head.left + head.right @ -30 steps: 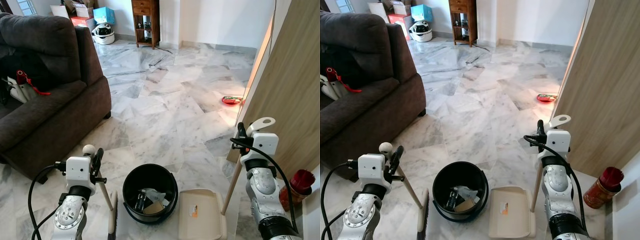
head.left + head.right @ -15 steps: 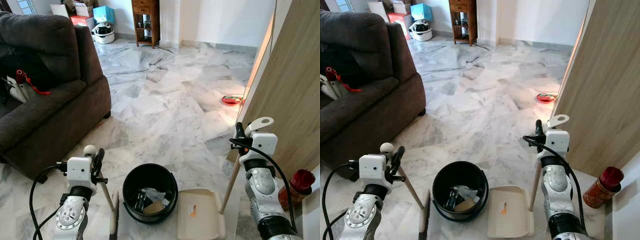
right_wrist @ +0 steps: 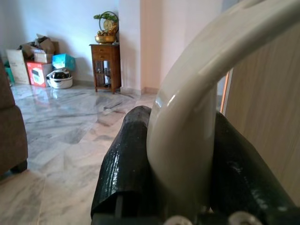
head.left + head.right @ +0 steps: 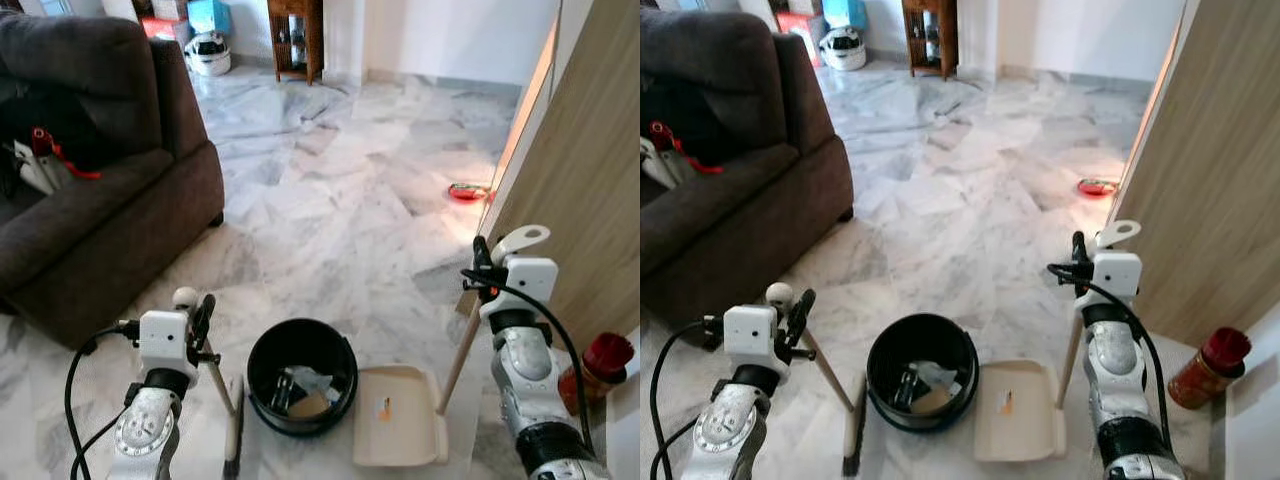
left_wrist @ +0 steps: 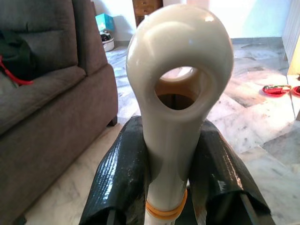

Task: Sweep floor

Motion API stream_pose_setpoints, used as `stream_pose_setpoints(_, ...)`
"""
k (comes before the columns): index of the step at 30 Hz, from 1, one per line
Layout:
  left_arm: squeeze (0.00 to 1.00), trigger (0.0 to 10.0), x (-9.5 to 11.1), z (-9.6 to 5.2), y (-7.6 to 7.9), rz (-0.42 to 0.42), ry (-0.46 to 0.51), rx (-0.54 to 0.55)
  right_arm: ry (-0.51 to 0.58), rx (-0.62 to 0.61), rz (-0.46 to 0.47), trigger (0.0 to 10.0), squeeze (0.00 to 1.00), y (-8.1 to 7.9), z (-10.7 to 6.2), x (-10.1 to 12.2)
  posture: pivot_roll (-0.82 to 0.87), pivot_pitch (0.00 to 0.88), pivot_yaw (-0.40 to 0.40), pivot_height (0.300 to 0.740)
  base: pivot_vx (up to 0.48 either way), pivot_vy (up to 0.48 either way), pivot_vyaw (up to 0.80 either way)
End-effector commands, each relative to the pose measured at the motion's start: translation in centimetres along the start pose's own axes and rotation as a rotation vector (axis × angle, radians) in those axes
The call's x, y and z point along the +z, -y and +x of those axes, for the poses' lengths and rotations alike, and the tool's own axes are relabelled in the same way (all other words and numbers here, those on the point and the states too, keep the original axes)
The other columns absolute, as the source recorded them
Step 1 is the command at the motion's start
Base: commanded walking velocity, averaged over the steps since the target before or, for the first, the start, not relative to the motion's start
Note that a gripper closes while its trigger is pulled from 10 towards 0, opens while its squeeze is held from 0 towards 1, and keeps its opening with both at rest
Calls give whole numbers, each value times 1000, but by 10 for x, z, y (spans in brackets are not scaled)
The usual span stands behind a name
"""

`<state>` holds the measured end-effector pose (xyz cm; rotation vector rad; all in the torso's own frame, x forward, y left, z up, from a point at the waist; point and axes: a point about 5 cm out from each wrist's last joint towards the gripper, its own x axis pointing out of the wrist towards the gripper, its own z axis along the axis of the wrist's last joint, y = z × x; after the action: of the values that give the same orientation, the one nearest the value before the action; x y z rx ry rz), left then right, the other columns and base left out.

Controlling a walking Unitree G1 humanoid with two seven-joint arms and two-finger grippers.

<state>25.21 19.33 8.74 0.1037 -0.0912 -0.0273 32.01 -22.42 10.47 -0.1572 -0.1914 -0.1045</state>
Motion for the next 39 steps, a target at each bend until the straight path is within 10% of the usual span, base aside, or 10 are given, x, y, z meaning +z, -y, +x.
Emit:
stream_pose_setpoints(1,0,10000,8,3,-2,2,43,3,34,1,1,10000,0,0,4,6,73,0,64,740,-300,0,0)
stream_pose_setpoints(39,0,10000,8,4,-3,6,43,31,-15,36,26,10000,0,-8,2,-2,74,30,59,740,-193,0,-224)
